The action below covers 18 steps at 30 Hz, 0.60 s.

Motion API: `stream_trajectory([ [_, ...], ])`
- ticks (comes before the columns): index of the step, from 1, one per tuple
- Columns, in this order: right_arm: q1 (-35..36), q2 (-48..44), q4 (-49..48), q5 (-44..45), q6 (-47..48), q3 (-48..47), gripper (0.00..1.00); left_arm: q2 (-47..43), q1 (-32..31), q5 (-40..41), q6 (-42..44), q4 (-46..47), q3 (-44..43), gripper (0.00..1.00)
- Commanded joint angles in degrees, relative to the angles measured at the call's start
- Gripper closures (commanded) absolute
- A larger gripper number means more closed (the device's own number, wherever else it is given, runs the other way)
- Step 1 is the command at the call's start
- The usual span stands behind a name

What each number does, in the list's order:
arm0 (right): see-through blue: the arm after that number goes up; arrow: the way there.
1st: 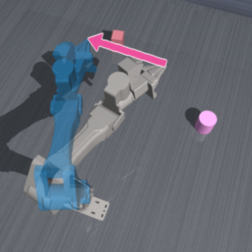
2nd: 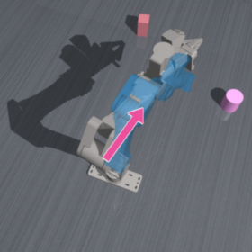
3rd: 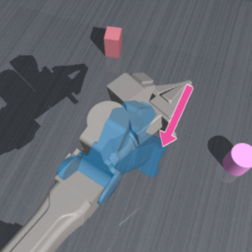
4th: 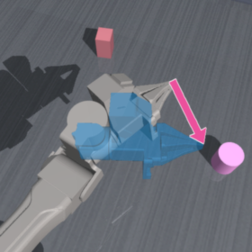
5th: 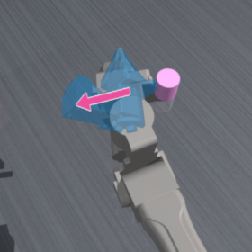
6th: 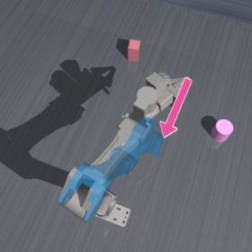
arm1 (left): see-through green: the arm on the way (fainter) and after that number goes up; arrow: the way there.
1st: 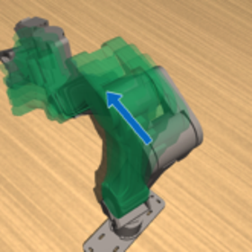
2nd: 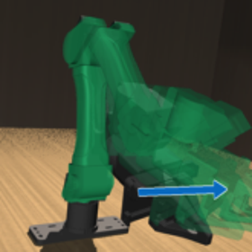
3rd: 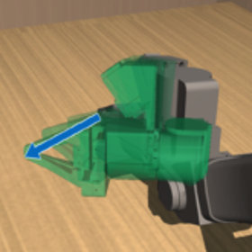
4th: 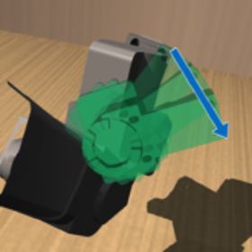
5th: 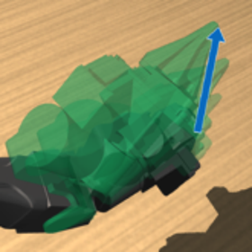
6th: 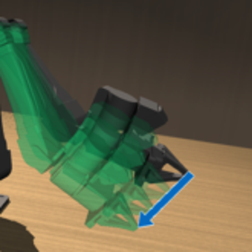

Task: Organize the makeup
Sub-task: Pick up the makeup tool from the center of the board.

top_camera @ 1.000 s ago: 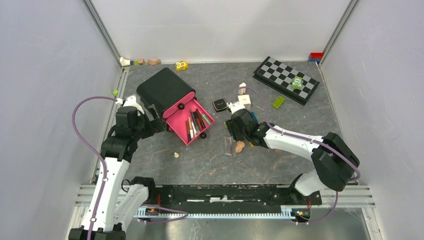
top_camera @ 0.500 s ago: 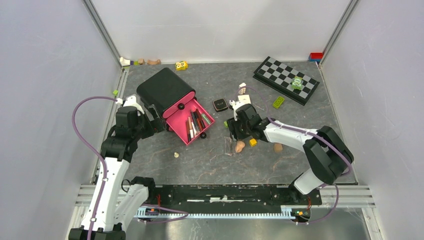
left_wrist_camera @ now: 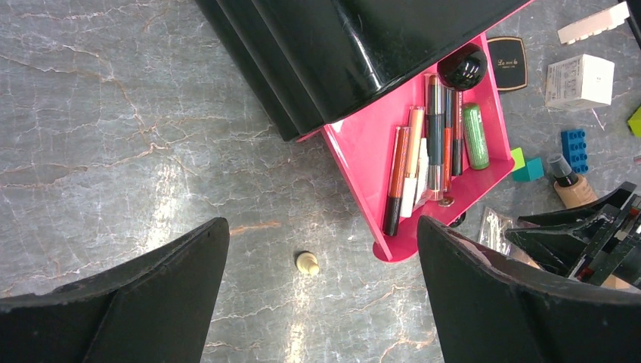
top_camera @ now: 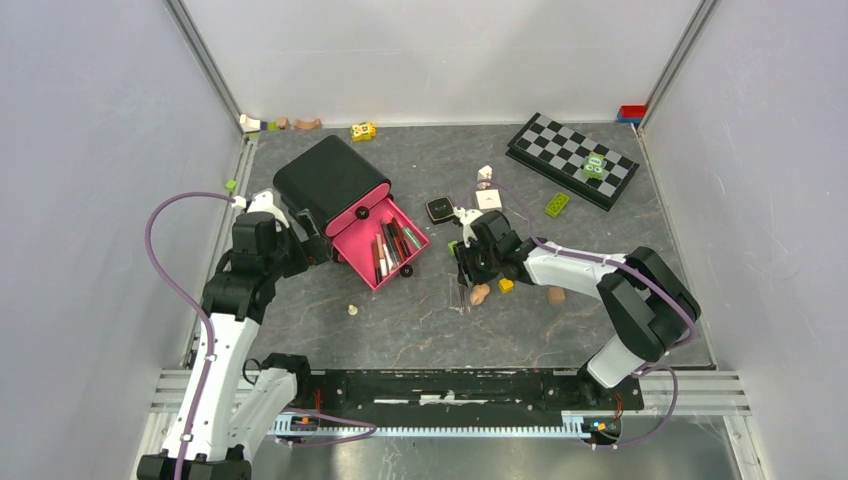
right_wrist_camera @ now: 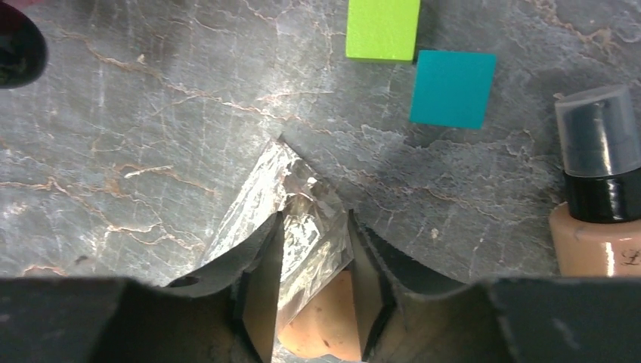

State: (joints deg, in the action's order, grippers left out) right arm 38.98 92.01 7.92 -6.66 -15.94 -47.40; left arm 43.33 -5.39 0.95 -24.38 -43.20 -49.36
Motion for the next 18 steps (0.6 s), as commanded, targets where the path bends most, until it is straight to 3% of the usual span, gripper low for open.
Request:
stream_trajectory([
  [1, -0.13, -0.21, -2.90, -2.93, 0.65, 0.96, 0.61, 0.03, -0.26, -0.69, 0.74, 1.28, -0.29, 0.00],
  [11, -0.13, -1.81, -4.32, -4.95, -0.18, 1.32, 0.90, 0.40, -0.28, -0.51, 0.74, 1.28, -0.30, 0.00],
  [18, -0.11, -6.43, -5.97, -5.52, -1.72, 0.89, 0.99, 0.28, -0.25, -0.47, 0.74, 1.30, -0.29, 0.00],
])
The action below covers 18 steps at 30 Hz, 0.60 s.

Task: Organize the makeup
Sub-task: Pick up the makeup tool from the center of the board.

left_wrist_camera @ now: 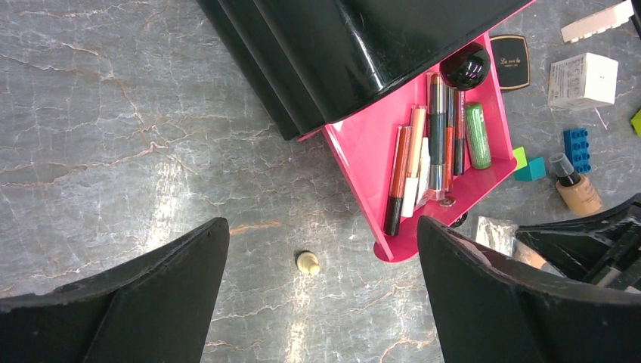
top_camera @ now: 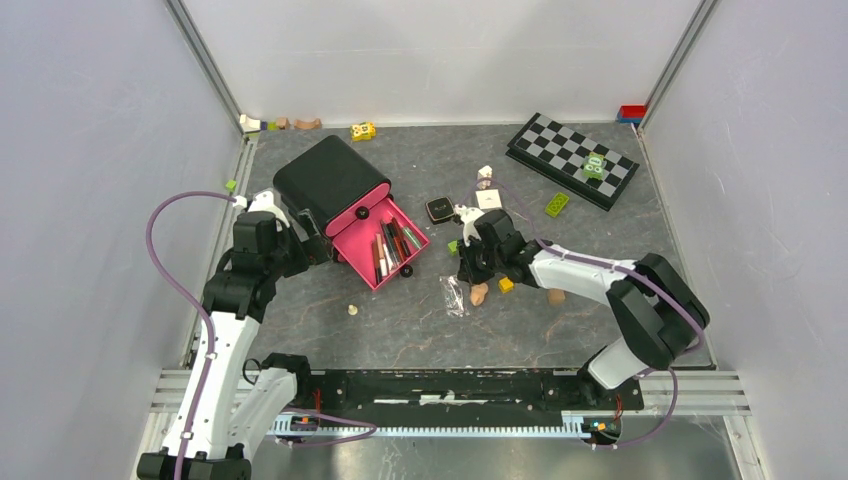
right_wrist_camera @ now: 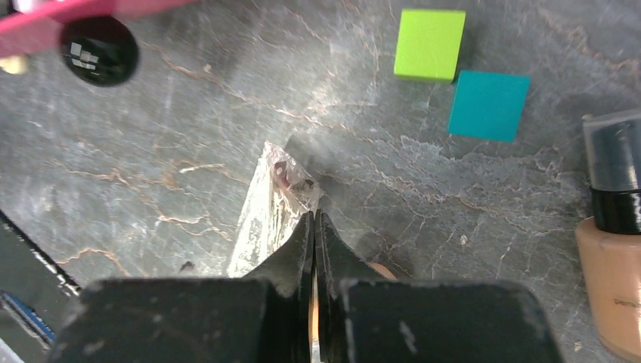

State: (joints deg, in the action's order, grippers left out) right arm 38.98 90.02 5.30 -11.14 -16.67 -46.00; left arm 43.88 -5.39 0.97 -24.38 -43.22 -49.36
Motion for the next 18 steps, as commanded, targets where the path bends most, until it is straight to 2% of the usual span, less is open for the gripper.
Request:
stream_trajectory([
  [1, -0.13, -5.31, -3.32, -0.91, -1.08, -0.69, 0.99, -0.22, -0.25, -0.53, 0.74, 1.35, -0.29, 0.00],
  [9, -0.14, -11.13, -2.30, 1.47, -2.69, -2.99, 1.00, -0.47, -0.28, -0.62, 0.74, 1.30, -0.29, 0.00],
  [18, 0.41, -11.96, 1.36, 3.10, -2.06, -11.90, 1.00, -0.46, -0.30, -0.69, 0.68, 1.32, -0.29, 0.00],
])
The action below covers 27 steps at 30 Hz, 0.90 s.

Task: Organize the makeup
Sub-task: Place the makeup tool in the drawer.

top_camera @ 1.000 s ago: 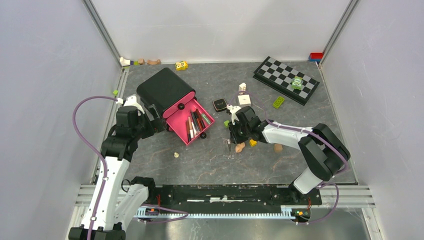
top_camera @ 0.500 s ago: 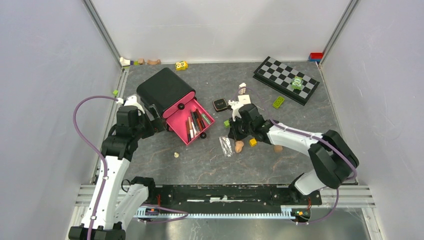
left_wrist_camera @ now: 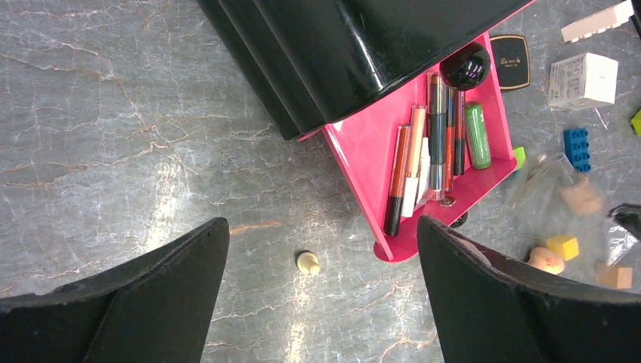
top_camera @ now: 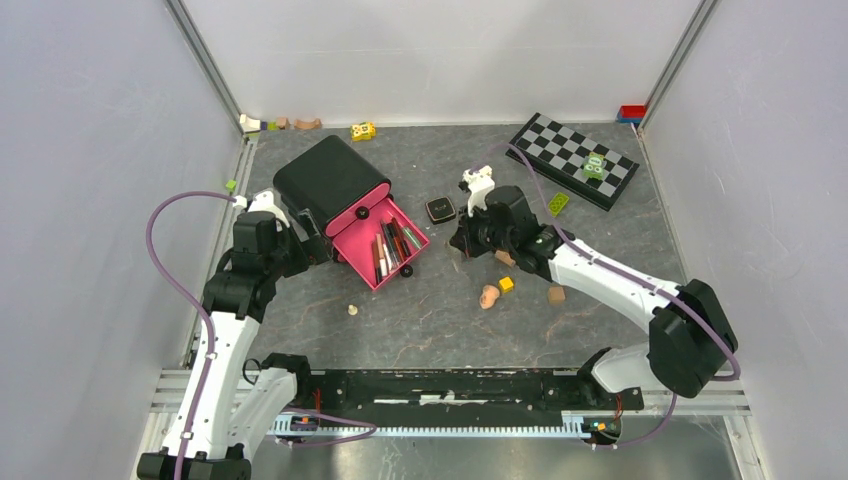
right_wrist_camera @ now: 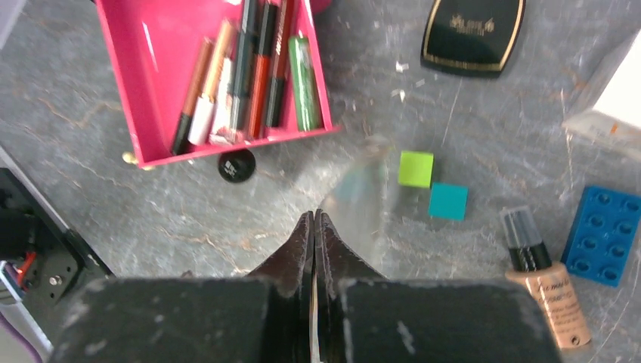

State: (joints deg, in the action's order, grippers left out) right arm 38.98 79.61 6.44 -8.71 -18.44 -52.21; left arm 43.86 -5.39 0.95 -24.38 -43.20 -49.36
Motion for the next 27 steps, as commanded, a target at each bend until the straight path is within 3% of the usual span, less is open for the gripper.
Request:
stream_trajectory([
  [1, 0.64, -1.36, 0.24, 0.20, -0.49, -6.45, 1.00, -0.46, -0.24, -0.69, 0.70, 1.31, -0.34, 0.00],
  [14, 7.76, 4.48, 1.10, -2.33, -0.84, -20.57, 1.00, -0.81, -0.24, -0.42, 0.66, 1.29, -0.29, 0.00],
  [27, 14.13, 17.70, 0.13, -6.73, -3.03, -31.44, 1.00, -0.71, -0.23, -0.60, 0.74, 1.32, -0.33, 0.00],
])
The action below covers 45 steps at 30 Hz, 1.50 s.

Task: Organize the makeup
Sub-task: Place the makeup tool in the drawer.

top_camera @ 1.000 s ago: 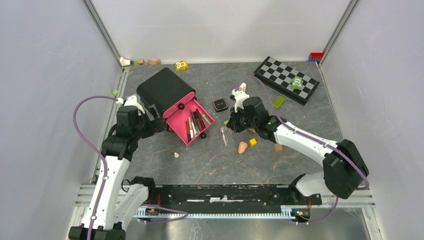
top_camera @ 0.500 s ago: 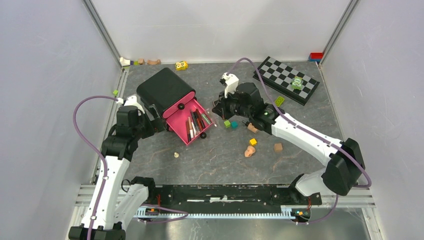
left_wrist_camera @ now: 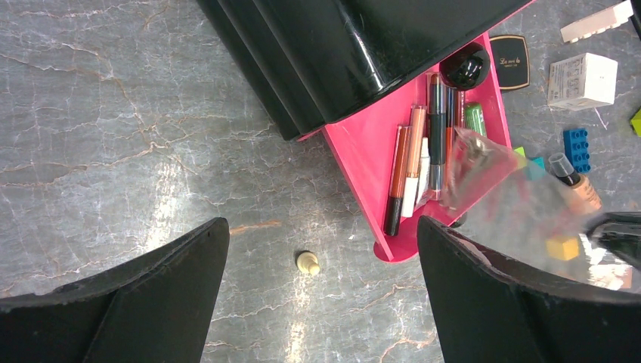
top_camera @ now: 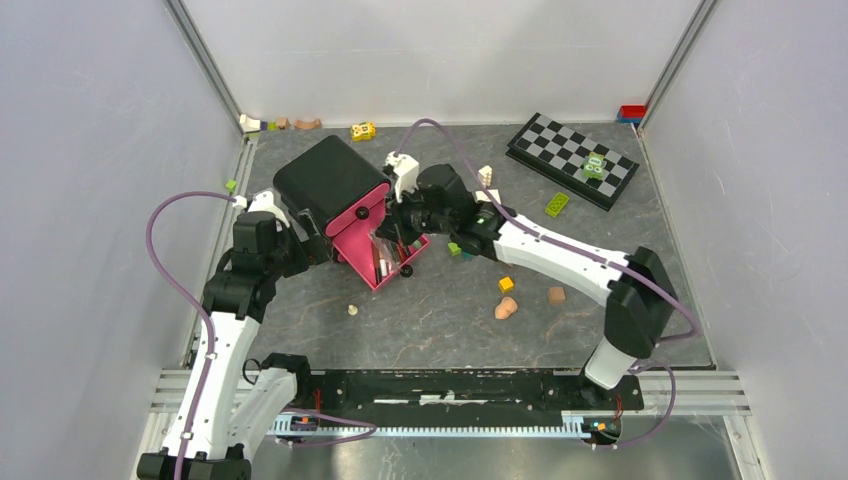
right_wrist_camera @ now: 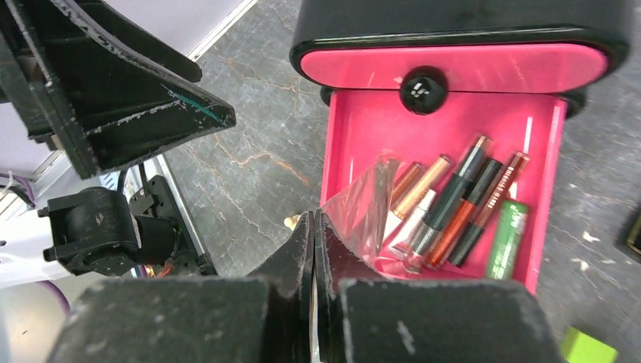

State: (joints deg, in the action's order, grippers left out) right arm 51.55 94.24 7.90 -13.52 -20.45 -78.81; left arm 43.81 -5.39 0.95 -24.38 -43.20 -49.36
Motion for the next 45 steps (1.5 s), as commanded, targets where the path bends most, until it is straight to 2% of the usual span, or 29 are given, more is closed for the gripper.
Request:
stream_trajectory([
  [1, 1.98, 3.88, -1.52, -1.96, -1.20, -5.48, 1.00, -0.77, -0.23, -0.60, 0.74, 1.28, -0.29, 0.00],
  [5, 2.42, 6.90, -2.35, -1.86, -1.77, -6.86, 1.00, -0.87, -0.21, -0.51, 0.74, 1.28, -0.29, 0.00],
  [17, 2.42, 14.05, 7.67, 15.05, 5.23, -14.73, 0.96, -1.02, -0.24, -0.60, 0.74, 1.29, -0.29, 0.00],
  [26, 2.42, 17.56, 9.87, 19.61, 4.99, -17.81, 0.95, -1.10, -0.19, -0.65, 0.74, 1.28, -0.28, 0.00],
  [36, 2.73, 20.10, 5.55, 14.27, 0.08, -17.77, 0.88, -1.14, -0.17, -0.60, 0.73, 1.28, -0.30, 0.00],
  [41, 2.95, 22.25, 3.16, 10.92, -2.59, -17.67, 0.79, -1.11, -0.27, -0.69, 0.74, 1.28, -0.30, 0.00],
  [45, 3.12, 23.02, 0.80, 8.07, -4.40, -17.28, 0.65, -1.25, -0.29, -0.69, 0.74, 1.28, -0.29, 0.00],
])
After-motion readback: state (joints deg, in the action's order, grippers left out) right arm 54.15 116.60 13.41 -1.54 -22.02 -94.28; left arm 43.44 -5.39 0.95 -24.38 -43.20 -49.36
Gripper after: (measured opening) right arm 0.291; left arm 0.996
